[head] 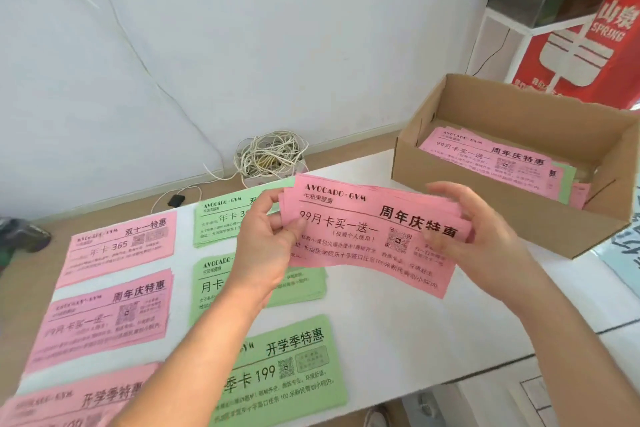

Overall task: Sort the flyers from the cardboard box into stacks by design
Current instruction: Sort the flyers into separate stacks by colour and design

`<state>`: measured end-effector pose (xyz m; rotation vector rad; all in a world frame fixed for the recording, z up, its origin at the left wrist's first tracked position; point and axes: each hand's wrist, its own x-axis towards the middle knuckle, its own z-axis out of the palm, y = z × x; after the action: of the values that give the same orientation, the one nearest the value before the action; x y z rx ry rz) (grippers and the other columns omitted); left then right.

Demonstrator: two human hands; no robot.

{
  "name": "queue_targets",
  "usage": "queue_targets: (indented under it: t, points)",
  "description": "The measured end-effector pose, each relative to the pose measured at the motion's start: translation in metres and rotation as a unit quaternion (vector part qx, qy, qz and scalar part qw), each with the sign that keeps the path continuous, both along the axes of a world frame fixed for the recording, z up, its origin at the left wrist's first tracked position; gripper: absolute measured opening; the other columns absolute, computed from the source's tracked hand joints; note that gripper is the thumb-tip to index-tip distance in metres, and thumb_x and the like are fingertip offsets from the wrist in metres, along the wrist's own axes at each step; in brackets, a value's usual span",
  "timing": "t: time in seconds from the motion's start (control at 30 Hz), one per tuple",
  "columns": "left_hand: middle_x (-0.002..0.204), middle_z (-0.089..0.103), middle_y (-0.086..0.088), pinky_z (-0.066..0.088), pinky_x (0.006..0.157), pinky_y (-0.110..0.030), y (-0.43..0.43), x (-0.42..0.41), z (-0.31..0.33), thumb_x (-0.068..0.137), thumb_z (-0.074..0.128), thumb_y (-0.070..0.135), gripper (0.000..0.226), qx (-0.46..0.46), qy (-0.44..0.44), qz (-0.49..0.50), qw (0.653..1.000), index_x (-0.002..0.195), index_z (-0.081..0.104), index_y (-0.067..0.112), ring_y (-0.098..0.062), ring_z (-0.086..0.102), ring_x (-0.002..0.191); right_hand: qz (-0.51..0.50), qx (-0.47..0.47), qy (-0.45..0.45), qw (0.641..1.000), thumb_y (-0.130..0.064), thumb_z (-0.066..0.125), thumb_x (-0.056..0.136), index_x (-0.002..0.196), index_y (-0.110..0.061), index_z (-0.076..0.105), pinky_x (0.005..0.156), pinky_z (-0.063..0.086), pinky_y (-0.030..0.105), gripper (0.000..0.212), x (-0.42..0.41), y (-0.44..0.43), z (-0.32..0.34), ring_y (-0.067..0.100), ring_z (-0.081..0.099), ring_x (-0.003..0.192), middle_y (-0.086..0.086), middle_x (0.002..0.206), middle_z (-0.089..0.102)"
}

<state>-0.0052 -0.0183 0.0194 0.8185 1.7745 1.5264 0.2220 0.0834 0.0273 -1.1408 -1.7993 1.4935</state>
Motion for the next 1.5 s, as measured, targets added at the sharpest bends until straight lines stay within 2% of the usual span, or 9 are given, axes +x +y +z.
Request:
queue_targets:
  t: [0.23, 0.4, 0.63, 0.77, 0.87, 1.03, 1.17, 1.3, 1.5]
  points:
    - [0.107, 0.071, -0.003, 0.054, 0.083, -0.045, -0.083, -0.078, 0.011, 0.083, 0.062, -0.011, 0.074, -0.064, -0.019, -0.017, 0.998, 0.136, 0.034, 0.032, -0.024, 0.069, 0.095, 0.066, 0.034, -0.057, 0.996, -0.01, 0.07, 0.085, 0.102, -0.042, 0.061, 0.049, 0.048, 0.013, 0.037, -0.091, -0.03, 0.013, 0.002, 0.062, 0.055, -0.012, 0.083, 0.072]
    - [0.107, 0.071, -0.006, 0.053, 0.085, -0.05, -0.146, -0.128, 0.013, 0.082, 0.062, -0.012, 0.08, -0.091, -0.027, -0.014, 0.995, 0.137, 0.034, 0.038, -0.025, 0.069, 0.096, 0.112, 0.03, -0.085, 0.99, -0.011, 0.068, 0.087, 0.094, -0.04, 0.062, 0.059, 0.057, 0.035, 0.03, -0.159, -0.065, 0.015, 0.018, 0.067, 0.063, -0.005, 0.083, 0.072]
    - [0.118, 0.064, -0.003, 0.056, 0.079, -0.043, -0.208, -0.206, 0.013, 0.076, 0.064, -0.019, 0.093, -0.065, -0.018, 0.011, 0.998, 0.134, 0.036, 0.049, -0.025, 0.068, 0.096, 0.133, 0.075, -0.067, 0.986, -0.007, 0.066, 0.087, 0.098, -0.031, 0.062, 0.051, 0.052, 0.024, 0.027, -0.243, -0.11, 0.019, 0.008, 0.06, 0.054, -0.004, 0.078, 0.069]
    - [0.114, 0.066, -0.008, 0.058, 0.068, -0.032, -0.226, -0.243, 0.016, 0.086, 0.063, 0.011, 0.055, -0.03, -0.125, 0.073, 0.989, 0.134, 0.044, 0.032, -0.025, 0.069, 0.084, 0.081, -0.034, 0.055, 0.995, -0.001, 0.063, 0.089, 0.096, -0.024, 0.061, 0.048, 0.052, 0.026, 0.024, -0.282, -0.129, 0.019, 0.015, 0.066, 0.059, 0.006, 0.084, 0.074]
    - [0.1, 0.072, -0.002, 0.059, 0.064, -0.033, -0.228, -0.259, 0.02, 0.086, 0.055, 0.04, 0.035, -0.058, -0.087, 0.077, 0.992, 0.12, 0.052, 0.035, -0.027, 0.071, 0.081, 0.103, -0.06, 0.061, 0.991, 0.001, 0.061, 0.089, 0.102, -0.017, 0.059, 0.044, 0.048, 0.02, 0.022, -0.306, -0.144, 0.017, 0.01, 0.066, 0.056, 0.008, 0.083, 0.073]
    - [0.097, 0.072, -0.01, 0.058, 0.07, -0.042, -0.238, -0.285, 0.017, 0.087, 0.038, 0.063, 0.054, -0.036, -0.123, 0.134, 0.983, 0.116, 0.059, 0.022, -0.028, 0.07, 0.087, 0.141, -0.006, 0.004, 0.99, -0.002, 0.061, 0.09, 0.1, -0.022, 0.058, 0.049, 0.053, 0.029, 0.023, -0.337, -0.164, 0.005, 0.012, 0.067, 0.06, 0.002, 0.085, 0.072]
    - [0.085, 0.074, -0.003, 0.057, 0.068, -0.035, -0.257, -0.293, -0.003, 0.084, 0.059, 0.048, 0.039, -0.096, -0.096, 0.144, 0.98, 0.116, 0.057, 0.027, -0.019, 0.072, 0.078, 0.164, 0.054, -0.097, 0.98, -0.011, 0.063, 0.09, 0.099, -0.03, 0.059, 0.048, 0.055, 0.032, 0.022, -0.352, -0.178, -0.013, 0.024, 0.066, 0.066, 0.0, 0.084, 0.068]
    - [0.089, 0.071, 0.004, 0.053, 0.055, -0.023, -0.268, -0.297, -0.036, 0.086, 0.061, 0.0, 0.048, -0.186, -0.031, 0.15, 0.971, 0.122, 0.047, 0.028, -0.009, 0.07, 0.07, 0.178, 0.096, -0.184, 0.962, -0.018, 0.062, 0.09, 0.108, -0.037, 0.056, 0.062, 0.056, 0.038, 0.027, -0.362, -0.186, -0.042, 0.025, 0.066, 0.071, 0.005, 0.086, 0.067]
    - [0.113, 0.057, 0.008, 0.051, 0.081, -0.039, -0.281, -0.303, -0.068, 0.075, 0.055, 0.0, 0.062, -0.313, 0.19, 0.086, 0.927, 0.128, 0.039, 0.028, -0.02, 0.06, 0.1, 0.23, 0.22, -0.336, 0.886, -0.041, 0.066, 0.085, 0.14, -0.033, 0.037, 0.092, 0.047, 0.039, 0.062, -0.364, -0.189, -0.066, 0.02, 0.052, 0.113, 0.001, 0.13, 0.051]
